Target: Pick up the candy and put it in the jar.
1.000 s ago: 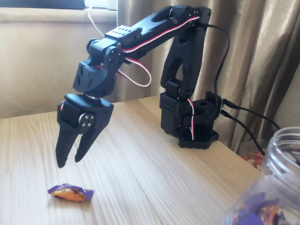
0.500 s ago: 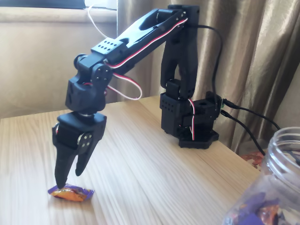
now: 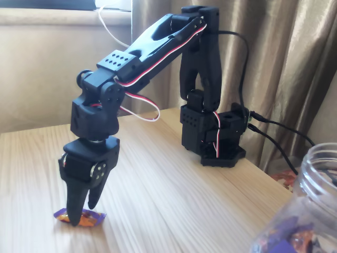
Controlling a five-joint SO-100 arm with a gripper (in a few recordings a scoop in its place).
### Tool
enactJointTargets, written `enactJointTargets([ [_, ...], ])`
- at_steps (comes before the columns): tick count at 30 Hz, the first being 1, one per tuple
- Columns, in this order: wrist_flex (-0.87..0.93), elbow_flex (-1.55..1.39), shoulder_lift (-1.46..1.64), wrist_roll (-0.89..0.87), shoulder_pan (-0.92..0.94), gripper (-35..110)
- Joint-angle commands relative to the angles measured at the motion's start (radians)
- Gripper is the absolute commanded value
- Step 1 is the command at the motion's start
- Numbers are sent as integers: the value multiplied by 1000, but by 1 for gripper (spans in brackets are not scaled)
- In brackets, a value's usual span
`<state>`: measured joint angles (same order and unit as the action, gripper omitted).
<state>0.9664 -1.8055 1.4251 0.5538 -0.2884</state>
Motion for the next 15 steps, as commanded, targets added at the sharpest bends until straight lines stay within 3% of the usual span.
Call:
enactJointTargets([
  [1,21,72,14,20,-12,11],
  [15,41,61,46,-15,2,2],
])
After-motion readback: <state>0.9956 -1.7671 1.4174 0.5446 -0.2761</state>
